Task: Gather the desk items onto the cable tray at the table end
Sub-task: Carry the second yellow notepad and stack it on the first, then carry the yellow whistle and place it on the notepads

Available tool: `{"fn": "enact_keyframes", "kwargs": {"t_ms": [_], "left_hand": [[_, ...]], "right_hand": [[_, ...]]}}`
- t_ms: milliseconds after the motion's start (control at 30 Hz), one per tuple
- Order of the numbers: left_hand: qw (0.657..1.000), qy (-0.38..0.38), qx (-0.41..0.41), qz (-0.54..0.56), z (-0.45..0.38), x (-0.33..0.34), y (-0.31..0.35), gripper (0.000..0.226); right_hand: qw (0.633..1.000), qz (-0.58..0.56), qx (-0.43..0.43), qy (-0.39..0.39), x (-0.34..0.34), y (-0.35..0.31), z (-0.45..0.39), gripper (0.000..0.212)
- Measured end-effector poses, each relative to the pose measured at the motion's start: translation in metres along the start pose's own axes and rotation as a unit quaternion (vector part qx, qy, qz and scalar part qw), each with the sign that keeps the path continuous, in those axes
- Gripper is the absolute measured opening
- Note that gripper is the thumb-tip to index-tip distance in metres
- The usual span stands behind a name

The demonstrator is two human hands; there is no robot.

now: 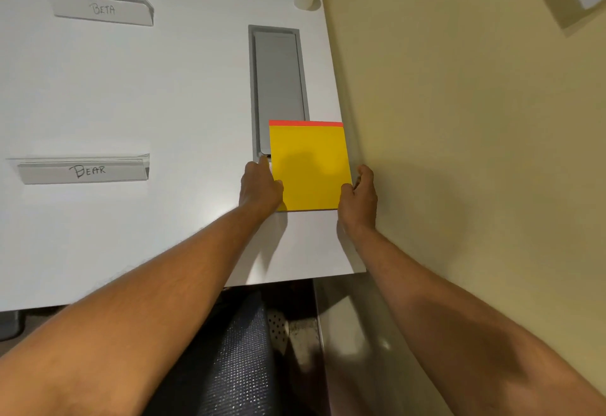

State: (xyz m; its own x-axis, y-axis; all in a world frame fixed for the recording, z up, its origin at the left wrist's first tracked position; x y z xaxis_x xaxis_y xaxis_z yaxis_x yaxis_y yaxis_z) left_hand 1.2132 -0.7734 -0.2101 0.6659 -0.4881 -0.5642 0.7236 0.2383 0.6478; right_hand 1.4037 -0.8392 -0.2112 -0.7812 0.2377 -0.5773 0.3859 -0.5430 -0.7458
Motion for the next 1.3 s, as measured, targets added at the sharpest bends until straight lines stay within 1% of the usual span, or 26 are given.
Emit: {"fn": "enact_keyframes", "kwargs": {"t_ms": [33, 67, 133, 233, 300, 400, 500, 633, 733, 833, 933, 1100, 1200, 1300], "left_hand": [[1.000, 0.004, 0.007, -0.021, 0.011, -0.003, 0.000, 0.052], [0.998, 0.012, 0.025, -0.050, 0.024, -0.007, 0.000, 0.057], [0.987, 0.043, 0.084, -0.127, 0.055, -0.016, -0.004, 0.056], [0.957, 0.080, 0.158, -0.229, 0.100, -0.035, -0.013, 0.055], [0.943, 0.099, 0.165, -0.272, 0.127, -0.053, -0.020, 0.058], [0.927, 0.150, 0.139, -0.315, 0.170, -0.086, -0.037, 0.062], [0.917, 0.204, 0.074, -0.336, 0.218, -0.124, -0.065, 0.066], [0.904, 0.268, -0.023, -0.333, 0.285, -0.166, -0.109, 0.072], [0.890, 0.310, -0.060, -0.328, 0.338, -0.191, -0.138, 0.073], [0.879, 0.346, -0.093, -0.314, 0.386, -0.209, -0.170, 0.074], [0.861, 0.394, -0.115, -0.299, 0.432, -0.222, -0.206, 0.075], [0.834, 0.462, -0.162, -0.255, 0.515, -0.241, -0.288, 0.080], [0.823, 0.486, -0.190, -0.226, 0.567, -0.247, -0.344, 0.081], [0.814, 0.492, -0.220, -0.216, 0.621, -0.251, -0.396, 0.081]], "right_hand": [[1.000, 0.014, -0.010, 0.007, 0.000, -0.003, 0.009, 0.053], [0.999, 0.031, -0.026, 0.013, 0.001, -0.007, 0.019, 0.054], [0.995, 0.063, -0.077, 0.005, 0.008, -0.017, 0.044, 0.053], [0.976, 0.113, -0.178, -0.057, 0.027, -0.038, 0.087, 0.054], [0.949, 0.170, -0.247, -0.095, 0.043, -0.057, 0.113, 0.057], [0.909, 0.205, -0.339, -0.134, 0.063, -0.093, 0.147, 0.060], [0.861, 0.204, -0.433, -0.172, 0.082, -0.128, 0.178, 0.062], [0.804, 0.232, -0.503, -0.215, 0.108, -0.168, 0.224, 0.068], [0.758, 0.256, -0.558, -0.221, 0.126, -0.194, 0.265, 0.072], [0.725, 0.258, -0.597, -0.228, 0.146, -0.217, 0.310, 0.074], [0.693, 0.262, -0.628, -0.238, 0.172, -0.239, 0.363, 0.076], [0.644, 0.268, -0.663, -0.270, 0.224, -0.257, 0.474, 0.078], [0.604, 0.281, -0.691, -0.282, 0.266, -0.259, 0.542, 0.080], [0.560, 0.297, -0.716, -0.292, 0.308, -0.259, 0.606, 0.082]]}}
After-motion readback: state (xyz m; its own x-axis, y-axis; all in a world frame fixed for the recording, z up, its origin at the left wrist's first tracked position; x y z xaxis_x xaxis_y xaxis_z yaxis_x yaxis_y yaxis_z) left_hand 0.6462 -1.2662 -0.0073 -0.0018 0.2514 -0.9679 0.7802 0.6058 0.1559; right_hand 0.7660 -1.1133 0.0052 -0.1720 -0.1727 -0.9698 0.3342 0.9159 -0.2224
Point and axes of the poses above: each hand's wrist, its own z-axis away from the middle knuckle, its own x-axis out of the palm, y = z × x, the point moved 2 cm from there along -z, towards the middle knuckle, and after that the axes turned 8 degrees about -y, right-handed, at the moved point
